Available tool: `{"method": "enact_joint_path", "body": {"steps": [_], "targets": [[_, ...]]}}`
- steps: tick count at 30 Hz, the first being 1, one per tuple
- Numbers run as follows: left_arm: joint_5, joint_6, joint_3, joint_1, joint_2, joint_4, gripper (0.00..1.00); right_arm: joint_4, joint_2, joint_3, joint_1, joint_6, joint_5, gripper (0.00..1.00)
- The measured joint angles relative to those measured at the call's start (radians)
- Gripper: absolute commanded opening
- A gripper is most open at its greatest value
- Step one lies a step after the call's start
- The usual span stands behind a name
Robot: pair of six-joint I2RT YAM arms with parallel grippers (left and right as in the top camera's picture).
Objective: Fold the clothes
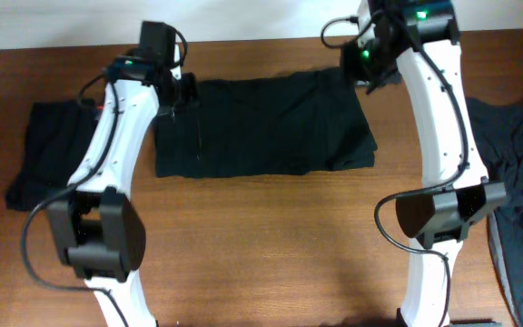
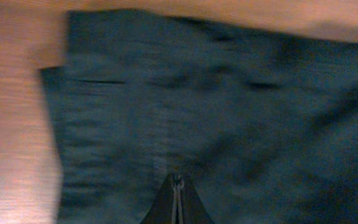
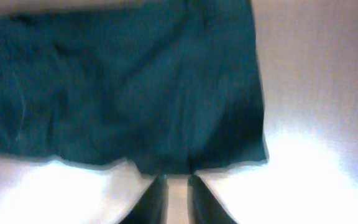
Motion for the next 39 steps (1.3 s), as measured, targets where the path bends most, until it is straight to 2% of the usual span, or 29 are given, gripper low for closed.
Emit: {"method": "enact_joint_path", "body": {"steps": [4, 12, 18, 26, 33, 39], "targets": [[0.142, 0.000, 0.009, -0.021, -0.026, -0.044, 0.00, -0.072, 0.003, -0.048, 0.000, 0.005, -0.014, 0.04], [0.204, 0.000, 0.008, -0.153, -0.012, -0.064, 0.00, -0.065, 0.016, -0.275, 0.000, 0.005, -0.046, 0.04], [0.170, 0.000, 0.008, -0.249, 0.006, -0.060, 0.00, 0.066, 0.023, -0.476, -0.003, 0.005, -0.037, 0.04], [0.151, 0.000, 0.008, -0.270, 0.143, -0.060, 0.00, 0.330, 0.027, -0.658, -0.029, 0.002, -0.025, 0.04], [0.146, 0.000, 0.008, -0.274, 0.274, -0.105, 0.00, 0.369, 0.029, -0.743, -0.035, 0.001, 0.039, 0.04], [0.125, 0.000, 0.009, -0.274, 0.321, -0.126, 0.00, 0.485, 0.029, -0.855, -0.061, 0.006, 0.079, 0.04]]}}
